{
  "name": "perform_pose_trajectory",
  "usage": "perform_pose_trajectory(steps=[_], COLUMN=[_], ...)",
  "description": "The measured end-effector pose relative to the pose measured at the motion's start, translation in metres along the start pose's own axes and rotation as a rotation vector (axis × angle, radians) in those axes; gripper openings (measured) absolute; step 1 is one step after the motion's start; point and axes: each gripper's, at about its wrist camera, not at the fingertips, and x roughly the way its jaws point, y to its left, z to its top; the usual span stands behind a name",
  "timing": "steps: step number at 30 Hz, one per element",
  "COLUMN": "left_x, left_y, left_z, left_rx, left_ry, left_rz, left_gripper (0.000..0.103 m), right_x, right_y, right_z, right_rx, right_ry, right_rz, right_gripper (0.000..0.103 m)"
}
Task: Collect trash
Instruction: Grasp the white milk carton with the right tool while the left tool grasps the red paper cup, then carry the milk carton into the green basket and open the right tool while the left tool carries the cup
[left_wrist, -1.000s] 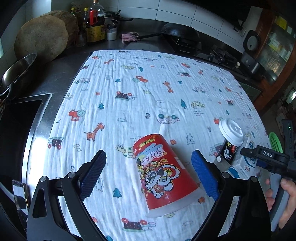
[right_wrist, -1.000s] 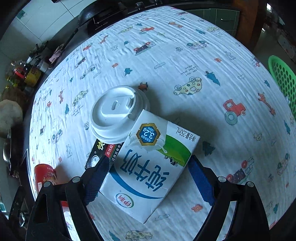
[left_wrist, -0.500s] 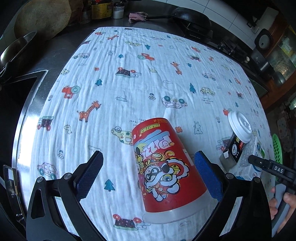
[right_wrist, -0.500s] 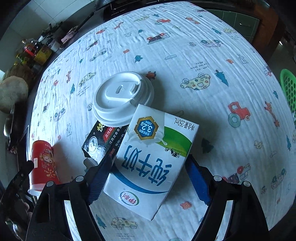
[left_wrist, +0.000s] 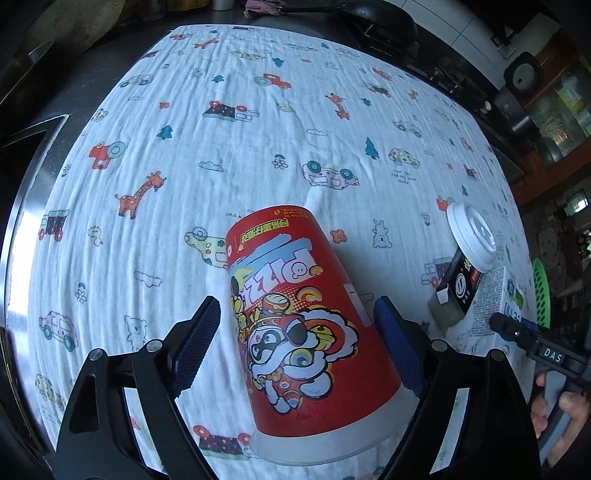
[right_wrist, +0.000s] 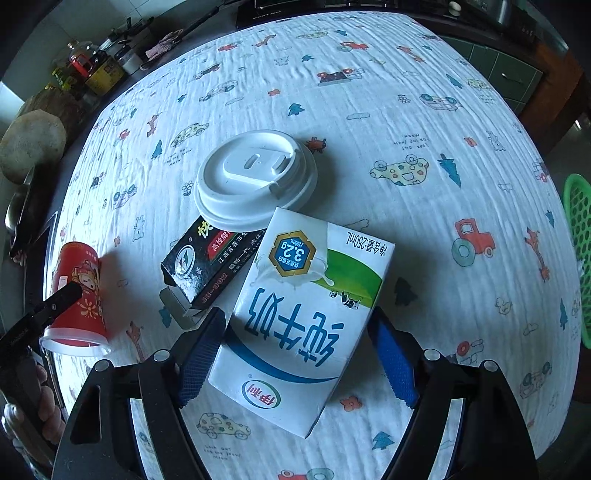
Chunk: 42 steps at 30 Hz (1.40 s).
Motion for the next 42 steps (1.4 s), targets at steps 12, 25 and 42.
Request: perform_pose_trajectory(steps=[12,25,42], left_x=[-0.016,-0.039,-0.031], left_y=[-0.014,-0.062,-0.168], left_z=[-0.007,-0.013,-0.019], left_rx=[0.072,0.166,0.313], left_ry=[-0.034,-0.059,-0.032], left_rz=[-0.033,-0.126,-0.210], left_gripper=[0.069,0.068,0.068], right_x=[-0.010,-0.031,-0.075], right_y=[0.007,-0.036,-0.149], right_z=[-0.016,-0.035,-0.055], right_rx=[-0.118,-0.091,0.069], right_ry=[-0.030,-0.056,-0.140], right_rz=[-0.014,0.013,0.009], right_gripper=[0.068,0.067,0.066])
